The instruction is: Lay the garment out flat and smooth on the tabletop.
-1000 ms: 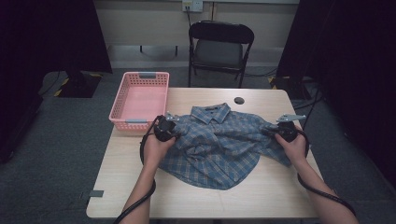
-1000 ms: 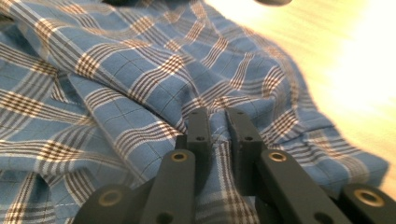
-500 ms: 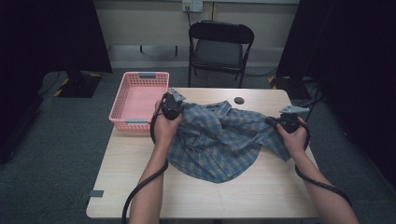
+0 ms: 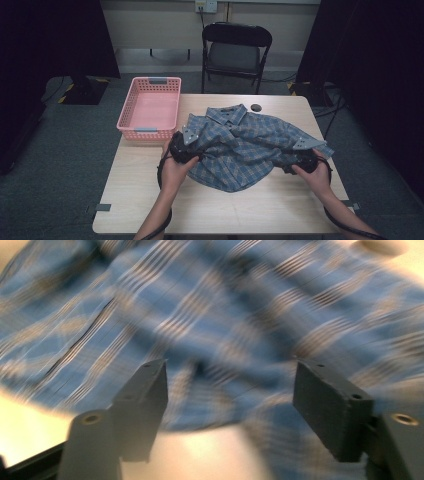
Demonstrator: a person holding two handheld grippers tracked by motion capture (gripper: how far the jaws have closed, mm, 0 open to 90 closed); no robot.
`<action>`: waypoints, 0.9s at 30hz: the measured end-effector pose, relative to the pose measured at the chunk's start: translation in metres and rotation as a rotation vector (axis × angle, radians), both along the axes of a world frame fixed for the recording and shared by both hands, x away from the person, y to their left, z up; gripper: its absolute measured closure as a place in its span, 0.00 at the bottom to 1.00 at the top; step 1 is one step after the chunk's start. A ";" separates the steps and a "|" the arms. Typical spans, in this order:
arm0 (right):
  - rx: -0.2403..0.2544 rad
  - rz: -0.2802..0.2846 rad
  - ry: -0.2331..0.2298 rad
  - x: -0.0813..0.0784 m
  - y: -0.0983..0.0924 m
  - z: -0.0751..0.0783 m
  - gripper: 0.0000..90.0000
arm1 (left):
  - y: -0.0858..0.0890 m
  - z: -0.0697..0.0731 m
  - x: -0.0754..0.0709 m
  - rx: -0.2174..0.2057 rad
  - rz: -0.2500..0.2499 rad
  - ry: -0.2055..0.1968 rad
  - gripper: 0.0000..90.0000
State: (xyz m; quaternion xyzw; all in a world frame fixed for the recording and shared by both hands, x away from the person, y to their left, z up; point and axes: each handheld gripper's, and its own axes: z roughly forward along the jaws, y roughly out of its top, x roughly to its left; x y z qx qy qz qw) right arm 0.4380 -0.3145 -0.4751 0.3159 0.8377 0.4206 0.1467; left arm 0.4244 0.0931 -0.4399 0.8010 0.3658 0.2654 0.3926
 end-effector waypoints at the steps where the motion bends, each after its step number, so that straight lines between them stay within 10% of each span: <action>1: -0.009 0.012 0.007 -0.002 0.004 -0.003 0.32 | -0.004 0.001 -0.004 -0.013 -0.011 -0.010 0.34; 5: -0.047 0.024 0.035 -0.001 0.015 -0.016 0.30 | -0.030 0.012 -0.011 -0.049 -0.073 -0.053 0.37; 12: -0.089 0.020 0.022 0.002 0.024 -0.020 0.29 | -0.085 0.001 0.021 -0.063 -0.159 0.037 0.49; 23: -0.086 0.009 -0.003 0.002 0.026 -0.024 0.28 | -0.122 -0.022 0.074 -0.019 0.016 0.096 0.45; 27: -0.086 0.009 -0.002 0.002 0.026 -0.024 0.28 | -0.123 -0.021 0.083 0.043 0.043 0.110 0.65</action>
